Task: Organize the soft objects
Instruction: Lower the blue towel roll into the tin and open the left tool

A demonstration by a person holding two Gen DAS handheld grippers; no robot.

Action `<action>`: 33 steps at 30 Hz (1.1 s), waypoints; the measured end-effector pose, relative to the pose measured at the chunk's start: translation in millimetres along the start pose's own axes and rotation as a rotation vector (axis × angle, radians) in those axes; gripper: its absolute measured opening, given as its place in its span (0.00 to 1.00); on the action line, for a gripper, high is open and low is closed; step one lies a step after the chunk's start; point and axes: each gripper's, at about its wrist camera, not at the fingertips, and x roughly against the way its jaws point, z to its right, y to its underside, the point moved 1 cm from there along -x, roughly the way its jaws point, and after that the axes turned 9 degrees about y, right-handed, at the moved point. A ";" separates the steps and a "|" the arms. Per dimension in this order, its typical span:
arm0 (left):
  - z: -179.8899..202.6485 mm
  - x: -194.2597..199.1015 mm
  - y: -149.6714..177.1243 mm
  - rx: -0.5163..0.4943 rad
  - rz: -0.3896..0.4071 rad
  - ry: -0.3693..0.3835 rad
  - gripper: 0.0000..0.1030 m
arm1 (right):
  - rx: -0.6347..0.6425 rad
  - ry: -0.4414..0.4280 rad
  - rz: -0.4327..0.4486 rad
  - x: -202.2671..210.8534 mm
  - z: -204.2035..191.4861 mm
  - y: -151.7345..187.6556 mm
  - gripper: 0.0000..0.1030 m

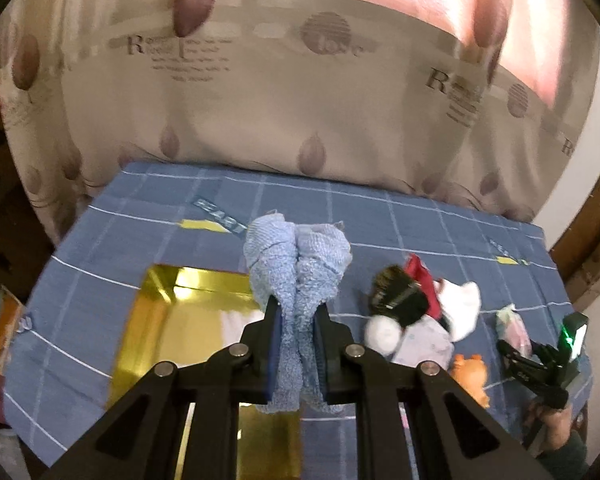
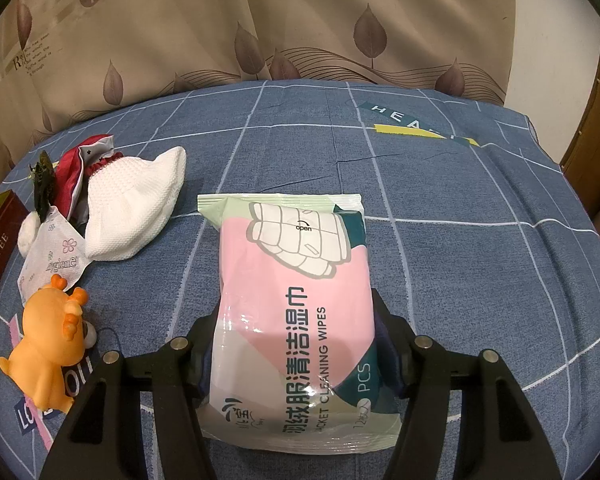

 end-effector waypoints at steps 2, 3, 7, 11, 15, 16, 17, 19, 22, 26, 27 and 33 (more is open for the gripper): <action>-10.1 2.5 -3.2 0.000 -0.001 -0.027 0.14 | 0.001 0.001 0.000 0.1 -0.3 0.0 0.58; -16.1 2.4 -4.4 0.001 -0.003 -0.048 0.14 | 0.000 0.001 0.000 0.3 0.0 0.0 0.58; -38.2 -2.5 -5.2 0.008 -0.018 -0.110 0.14 | 0.001 0.002 0.000 0.2 -0.2 0.0 0.58; -57.1 -13.7 -2.7 0.017 -0.047 -0.162 0.14 | 0.000 0.001 0.000 0.1 -0.3 -0.1 0.58; -68.9 -26.4 -1.4 -0.020 -0.076 -0.216 0.14 | 0.000 0.002 0.000 0.4 -0.3 0.1 0.58; -71.3 -29.9 -1.3 -0.030 -0.080 -0.234 0.14 | 0.000 0.002 0.000 0.5 -0.4 0.1 0.58; -73.7 -34.4 -1.2 -0.039 -0.089 -0.248 0.14 | 0.000 0.002 0.000 0.6 -0.4 0.1 0.58; -77.1 -41.4 0.3 -0.046 -0.100 -0.262 0.14 | 0.001 0.002 0.000 0.6 -0.5 0.2 0.58; -82.4 -50.7 3.5 -0.048 -0.119 -0.274 0.14 | 0.001 0.003 0.000 0.6 -0.6 0.2 0.58; -90.7 -60.0 7.0 -0.021 -0.137 -0.272 0.14 | 0.001 0.004 0.000 0.5 -0.7 0.2 0.58; -92.4 -62.4 7.2 -0.016 -0.139 -0.267 0.14 | 0.001 0.004 0.000 0.3 -0.7 0.2 0.58; -98.9 -70.2 9.3 -0.003 -0.156 -0.282 0.18 | 0.002 0.005 0.000 0.2 -0.9 0.1 0.58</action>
